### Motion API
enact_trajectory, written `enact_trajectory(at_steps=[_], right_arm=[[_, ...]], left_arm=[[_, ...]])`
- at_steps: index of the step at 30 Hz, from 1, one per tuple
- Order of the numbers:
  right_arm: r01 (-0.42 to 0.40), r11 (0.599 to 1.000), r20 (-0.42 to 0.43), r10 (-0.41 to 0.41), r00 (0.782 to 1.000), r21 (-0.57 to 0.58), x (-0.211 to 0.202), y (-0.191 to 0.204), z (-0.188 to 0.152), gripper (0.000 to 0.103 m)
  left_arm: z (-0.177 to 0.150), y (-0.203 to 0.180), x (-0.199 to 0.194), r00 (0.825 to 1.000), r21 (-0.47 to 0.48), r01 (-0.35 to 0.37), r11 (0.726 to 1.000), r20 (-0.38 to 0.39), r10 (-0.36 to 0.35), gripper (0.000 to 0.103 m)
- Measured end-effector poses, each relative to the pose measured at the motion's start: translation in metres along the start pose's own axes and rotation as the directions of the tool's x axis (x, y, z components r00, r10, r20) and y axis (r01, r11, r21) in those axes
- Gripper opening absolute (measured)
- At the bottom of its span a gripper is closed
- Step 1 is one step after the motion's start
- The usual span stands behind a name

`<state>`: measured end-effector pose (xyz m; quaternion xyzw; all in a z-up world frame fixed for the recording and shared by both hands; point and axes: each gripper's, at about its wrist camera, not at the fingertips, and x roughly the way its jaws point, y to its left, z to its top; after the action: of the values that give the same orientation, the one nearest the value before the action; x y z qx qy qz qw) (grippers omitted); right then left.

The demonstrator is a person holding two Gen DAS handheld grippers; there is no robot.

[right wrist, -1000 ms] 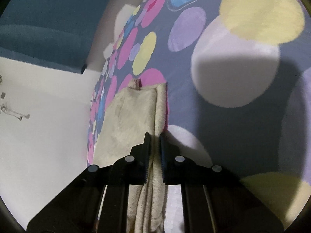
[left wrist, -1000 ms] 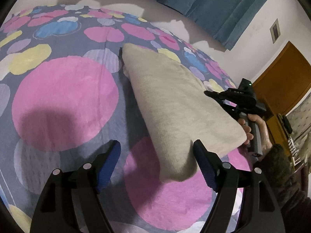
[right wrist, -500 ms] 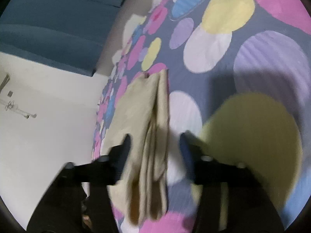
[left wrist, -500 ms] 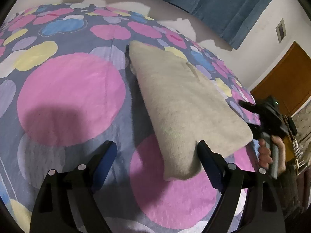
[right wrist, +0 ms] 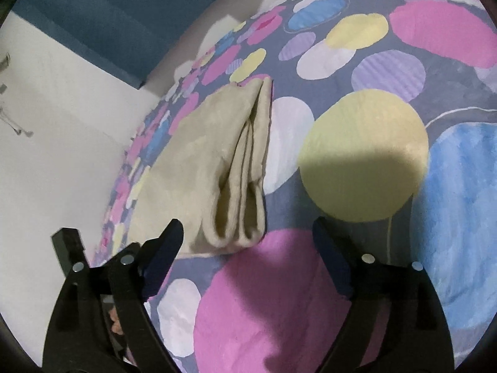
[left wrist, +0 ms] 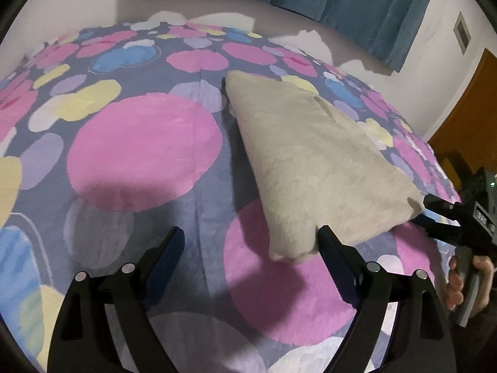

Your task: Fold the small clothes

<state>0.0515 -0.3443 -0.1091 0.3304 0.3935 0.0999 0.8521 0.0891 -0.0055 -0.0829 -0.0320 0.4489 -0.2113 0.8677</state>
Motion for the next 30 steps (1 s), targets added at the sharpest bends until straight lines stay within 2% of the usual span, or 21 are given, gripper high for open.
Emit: enact_trajectory(at_steps=[7,11,14,30], right_arm=[[0.157,0.98,0.0,-0.158,0.987,-0.118,0.004,0.029,-0.007,0.086],[0.205,0.962,0.033,-0.202,0.979,-0.182,0.0,0.045,-0.014,0.086],[0.218,0.953,0.055,-0.211,0.976,-0.213,-0.004,0.054,-0.016,0.086],[0.22,0.95,0.068,-0.21,0.975,-0.223,-0.007,0.062,-0.016,0.086]], left_arm=[[-0.001,-0.008,-0.016,0.991,0.019,-0.131,0.991,0.024,0.131,0.086],[-0.003,-0.008,-0.026,0.988,-0.013,-0.147,0.989,0.042,0.148,0.086],[-0.002,-0.009,-0.033,0.982,-0.016,-0.177,0.984,0.062,0.178,0.086],[-0.003,-0.015,-0.048,0.971,-0.002,-0.214,0.977,0.109,0.213,0.086]])
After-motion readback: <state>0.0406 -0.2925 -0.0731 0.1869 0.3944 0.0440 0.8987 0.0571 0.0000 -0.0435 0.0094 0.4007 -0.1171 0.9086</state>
